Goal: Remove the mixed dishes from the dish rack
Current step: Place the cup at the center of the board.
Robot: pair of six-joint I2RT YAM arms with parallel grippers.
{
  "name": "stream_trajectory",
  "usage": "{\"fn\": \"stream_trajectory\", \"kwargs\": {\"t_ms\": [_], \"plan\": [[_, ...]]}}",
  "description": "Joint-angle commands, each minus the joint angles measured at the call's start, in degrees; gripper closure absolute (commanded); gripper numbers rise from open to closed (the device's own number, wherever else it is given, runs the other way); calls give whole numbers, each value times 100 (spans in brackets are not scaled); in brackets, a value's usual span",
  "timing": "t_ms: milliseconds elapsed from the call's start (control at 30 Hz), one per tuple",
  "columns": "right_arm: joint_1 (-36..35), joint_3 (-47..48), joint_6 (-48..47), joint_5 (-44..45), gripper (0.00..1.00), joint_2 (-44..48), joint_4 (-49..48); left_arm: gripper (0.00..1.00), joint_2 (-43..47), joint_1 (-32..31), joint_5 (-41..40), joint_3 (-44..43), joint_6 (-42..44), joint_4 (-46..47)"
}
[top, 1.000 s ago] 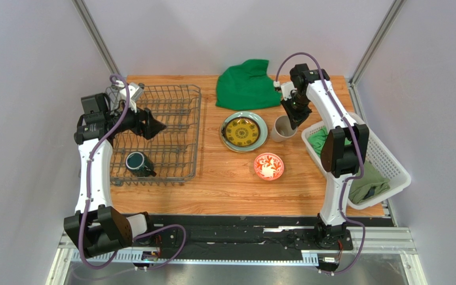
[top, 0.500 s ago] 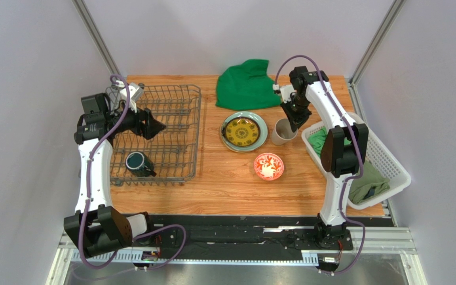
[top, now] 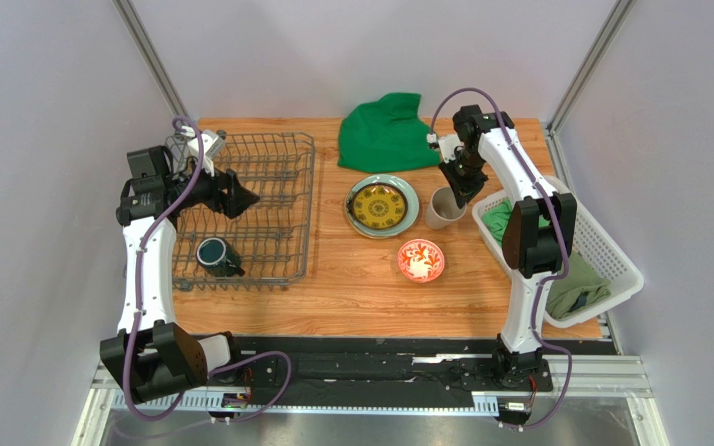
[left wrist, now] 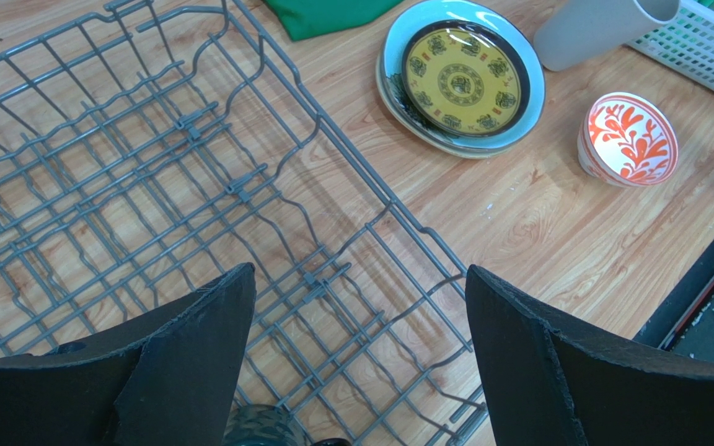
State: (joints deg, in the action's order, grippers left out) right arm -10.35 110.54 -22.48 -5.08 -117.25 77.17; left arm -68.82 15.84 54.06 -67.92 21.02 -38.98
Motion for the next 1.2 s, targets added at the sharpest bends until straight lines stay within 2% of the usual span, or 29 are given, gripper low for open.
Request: {"fn": "stream_trajectory", "kwargs": {"t_ms": [0,367,433,567,633,1167], "plan": [[15,20,-72,-2,87,132,651,10,70,7,78,-64,192,-39],[15,117,-2,69,74,89,528,10,79,7,96,-63,192,-48],[15,134,24,69,68,80,493,10,79,-1,87,-46,201,-57],[15,196,33,60,65,44,475,10,79,16,78,-28,219,-48],[7,248,42,60,60,27,466,10,79,7,69,-28,227,-39],[15,424,77,174,44,132,405,10,96,7,-89,77,263,57]]}}
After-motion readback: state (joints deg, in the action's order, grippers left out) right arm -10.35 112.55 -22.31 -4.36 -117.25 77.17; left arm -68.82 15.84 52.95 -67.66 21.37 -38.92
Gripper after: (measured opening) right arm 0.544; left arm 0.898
